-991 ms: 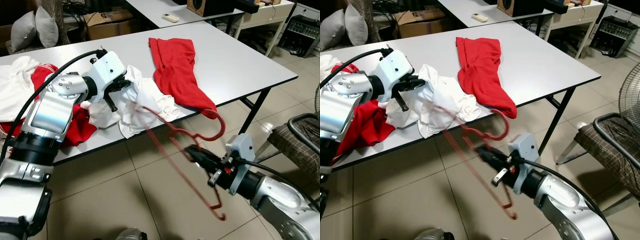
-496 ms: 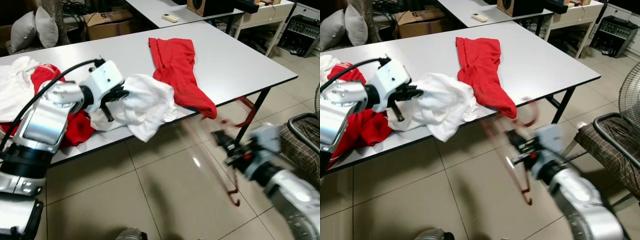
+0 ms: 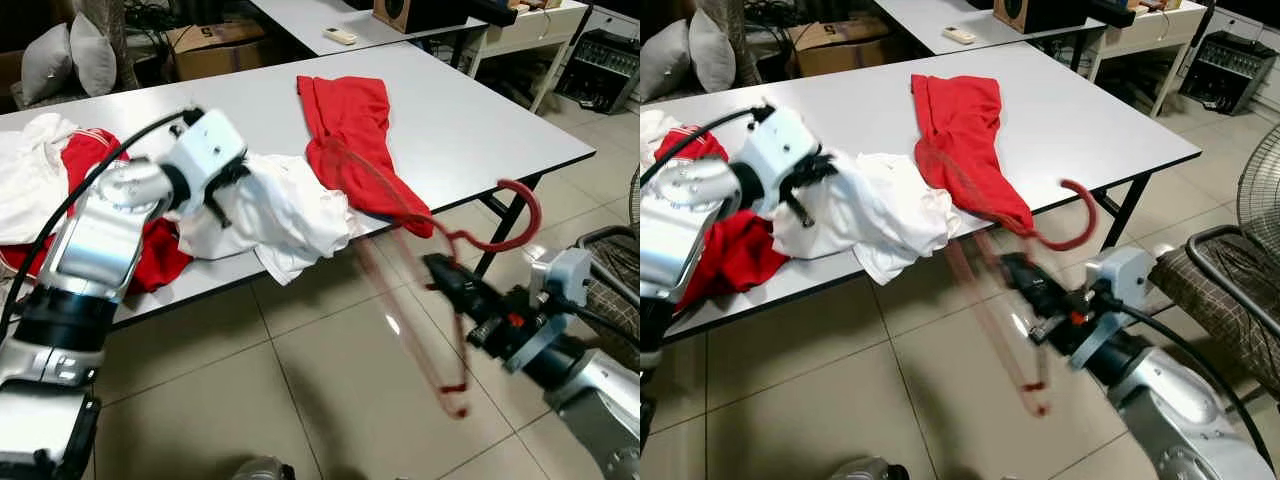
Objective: Hang hanger
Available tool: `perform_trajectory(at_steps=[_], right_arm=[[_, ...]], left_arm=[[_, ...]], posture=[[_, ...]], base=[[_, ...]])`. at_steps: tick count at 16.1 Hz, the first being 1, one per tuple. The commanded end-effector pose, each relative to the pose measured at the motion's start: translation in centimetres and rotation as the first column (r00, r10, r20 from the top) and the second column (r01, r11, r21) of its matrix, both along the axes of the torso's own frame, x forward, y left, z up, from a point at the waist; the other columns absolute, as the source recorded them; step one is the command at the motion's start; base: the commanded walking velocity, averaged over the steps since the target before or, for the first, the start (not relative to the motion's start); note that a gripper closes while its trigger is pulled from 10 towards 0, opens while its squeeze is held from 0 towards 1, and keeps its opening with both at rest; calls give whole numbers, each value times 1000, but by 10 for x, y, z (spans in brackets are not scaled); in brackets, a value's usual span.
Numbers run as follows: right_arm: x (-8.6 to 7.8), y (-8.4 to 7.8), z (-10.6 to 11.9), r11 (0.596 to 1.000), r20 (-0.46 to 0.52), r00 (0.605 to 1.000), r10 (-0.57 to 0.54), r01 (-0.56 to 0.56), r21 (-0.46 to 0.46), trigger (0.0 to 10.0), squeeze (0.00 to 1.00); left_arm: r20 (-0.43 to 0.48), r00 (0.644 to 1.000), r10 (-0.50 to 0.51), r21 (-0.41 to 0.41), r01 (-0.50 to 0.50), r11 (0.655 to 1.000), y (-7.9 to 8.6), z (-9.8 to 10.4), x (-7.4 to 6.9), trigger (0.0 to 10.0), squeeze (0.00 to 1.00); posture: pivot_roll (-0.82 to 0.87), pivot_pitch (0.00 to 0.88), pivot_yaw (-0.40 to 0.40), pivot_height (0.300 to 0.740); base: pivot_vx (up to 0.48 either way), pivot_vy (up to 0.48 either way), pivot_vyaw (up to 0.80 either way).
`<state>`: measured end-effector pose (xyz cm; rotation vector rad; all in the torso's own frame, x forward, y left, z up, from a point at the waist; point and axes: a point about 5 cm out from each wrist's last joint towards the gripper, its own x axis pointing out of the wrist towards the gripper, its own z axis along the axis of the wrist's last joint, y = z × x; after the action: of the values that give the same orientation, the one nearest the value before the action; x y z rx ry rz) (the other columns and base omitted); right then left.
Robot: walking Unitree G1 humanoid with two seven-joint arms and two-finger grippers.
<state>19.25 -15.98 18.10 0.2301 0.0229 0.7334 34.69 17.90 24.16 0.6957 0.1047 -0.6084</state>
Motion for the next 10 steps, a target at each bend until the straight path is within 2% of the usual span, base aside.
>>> perform_trajectory(at_steps=[1, 2, 4, 7, 8, 10], right_arm=[[-4, 6, 3, 998, -4, 998, 62, -62, 31, 10000, 0], [-14, 15, -1, 987, -51, 986, 161, -160, 25, 10000, 0], [-20, 16, -12, 982, -130, 974, 185, -188, -9, 10000, 0], [-25, 15, -18, 980, -183, 965, 186, -196, -38, 10000, 0], [-23, 14, -20, 984, -188, 970, 155, -168, -58, 10000, 0], [2, 1, -33, 993, -204, 978, -42, 17, -120, 10000, 0]], left_arm=[[34, 999, -6, -4, 6, 1000, -4, 7, 1, 0, 0], [59, 998, -1, -11, 2, 1000, -9, 12, 8, 0, 0], [67, 997, 27, -22, -26, 999, -8, 16, 16, 0, 0], [60, 998, 26, -12, -25, 1000, -7, 15, 18, 0, 0], [57, 998, 21, -11, -21, 1000, -7, 15, 18, 0, 0], [12, 999, -35, -20, 35, 999, -13, 9, 13, 0, 0]], posture=[[-67, 8, 43, 740], [-63, 3, 48, 740], [-66, 2, 57, 740], [-75, 5, 68, 740], [-75, 5, 68, 740], [-81, 6, 79, 740]], base=[[0, 0, 0], [0, 0, 0], [0, 0, 0], [0, 0, 0], [0, 0, 0], [0, 0, 0]])
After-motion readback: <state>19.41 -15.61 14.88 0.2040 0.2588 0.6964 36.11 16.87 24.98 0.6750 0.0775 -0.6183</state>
